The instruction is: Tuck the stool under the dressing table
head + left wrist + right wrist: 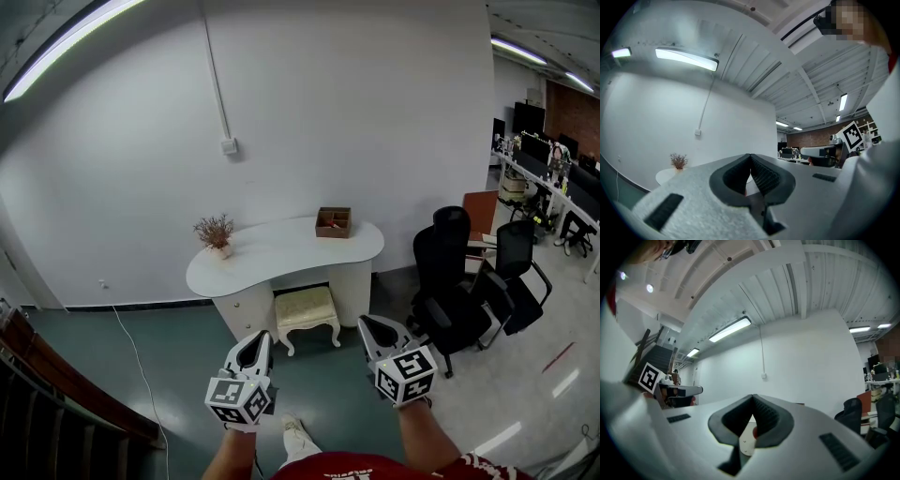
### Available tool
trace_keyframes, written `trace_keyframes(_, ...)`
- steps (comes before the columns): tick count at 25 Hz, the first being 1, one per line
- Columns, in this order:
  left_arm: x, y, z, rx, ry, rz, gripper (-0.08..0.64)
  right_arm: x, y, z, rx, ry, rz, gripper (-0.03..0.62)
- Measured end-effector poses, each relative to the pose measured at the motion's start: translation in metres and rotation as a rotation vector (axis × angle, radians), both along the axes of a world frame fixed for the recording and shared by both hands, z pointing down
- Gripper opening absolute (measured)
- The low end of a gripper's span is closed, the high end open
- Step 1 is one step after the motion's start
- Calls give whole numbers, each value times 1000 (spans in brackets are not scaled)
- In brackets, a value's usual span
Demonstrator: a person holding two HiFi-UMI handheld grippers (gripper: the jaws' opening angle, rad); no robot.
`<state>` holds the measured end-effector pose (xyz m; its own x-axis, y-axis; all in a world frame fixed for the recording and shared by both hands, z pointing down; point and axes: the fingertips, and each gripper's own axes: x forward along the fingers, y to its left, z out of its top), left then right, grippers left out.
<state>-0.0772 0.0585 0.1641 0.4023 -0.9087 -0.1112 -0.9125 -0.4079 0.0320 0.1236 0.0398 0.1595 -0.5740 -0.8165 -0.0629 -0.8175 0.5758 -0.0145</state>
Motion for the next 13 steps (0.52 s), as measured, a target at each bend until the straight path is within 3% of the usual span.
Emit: trace_keyframes(13, 3, -4, -5, -4, -11, -17, -2, 7, 6, -4, 13, -9, -11, 3)
